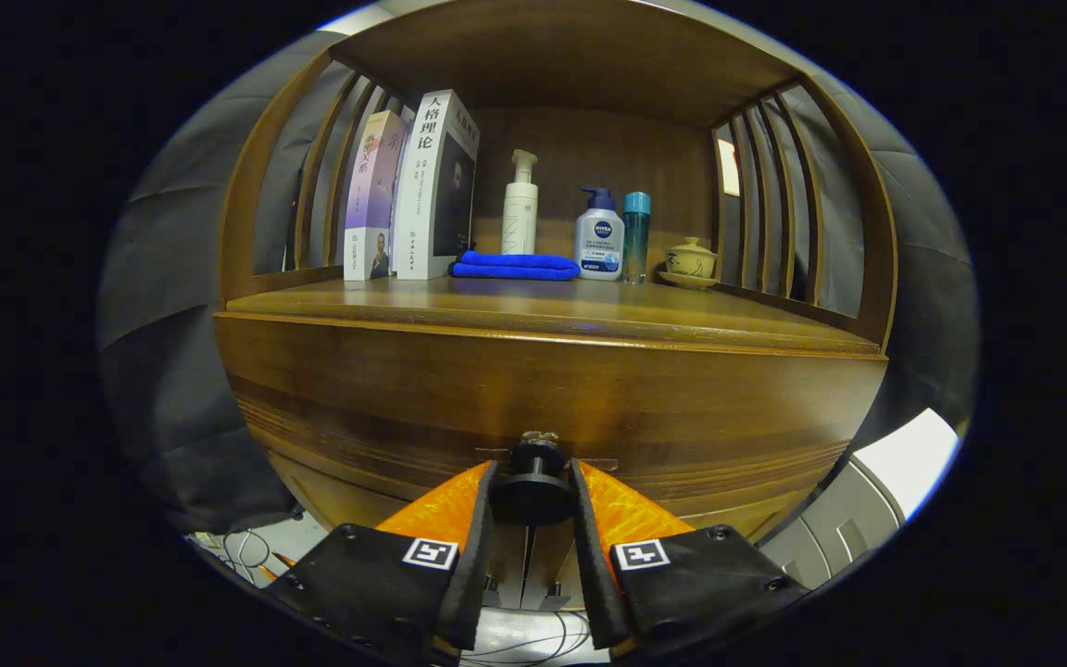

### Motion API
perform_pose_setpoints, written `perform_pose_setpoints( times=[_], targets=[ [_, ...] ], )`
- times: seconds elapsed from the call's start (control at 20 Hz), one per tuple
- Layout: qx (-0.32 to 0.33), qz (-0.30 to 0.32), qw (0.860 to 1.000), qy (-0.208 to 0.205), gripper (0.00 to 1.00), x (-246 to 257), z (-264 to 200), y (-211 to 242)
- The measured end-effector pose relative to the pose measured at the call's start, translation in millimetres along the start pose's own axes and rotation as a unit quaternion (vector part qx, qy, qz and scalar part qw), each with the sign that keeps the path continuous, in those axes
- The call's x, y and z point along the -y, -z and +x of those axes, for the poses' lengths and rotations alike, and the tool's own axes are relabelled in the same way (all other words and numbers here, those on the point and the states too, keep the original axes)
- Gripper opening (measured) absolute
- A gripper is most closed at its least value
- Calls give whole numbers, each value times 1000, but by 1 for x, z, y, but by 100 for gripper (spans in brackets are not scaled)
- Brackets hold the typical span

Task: Pull open the drawer, take out the items inside it, and place them on the countertop above the cabinet.

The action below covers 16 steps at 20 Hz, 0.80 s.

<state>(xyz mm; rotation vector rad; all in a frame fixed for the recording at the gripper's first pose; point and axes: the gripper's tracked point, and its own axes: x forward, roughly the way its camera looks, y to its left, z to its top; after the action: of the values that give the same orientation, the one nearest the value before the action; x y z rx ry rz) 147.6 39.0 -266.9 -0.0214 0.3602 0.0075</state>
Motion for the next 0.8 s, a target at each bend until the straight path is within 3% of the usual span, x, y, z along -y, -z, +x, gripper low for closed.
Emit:
perform_pose_setpoints(
  times=[0.05, 0.1, 0.25, 0.8],
  targets=[
    [0, 5, 1000, -3, 47, -1, 0, 1],
    [1, 7, 1000, -8, 38, -2, 0, 0],
    [-3, 2, 1000, -10, 28, 0, 2, 0],
    [-2, 2, 1000, 1, 28, -1, -13, 5]
  ],
)
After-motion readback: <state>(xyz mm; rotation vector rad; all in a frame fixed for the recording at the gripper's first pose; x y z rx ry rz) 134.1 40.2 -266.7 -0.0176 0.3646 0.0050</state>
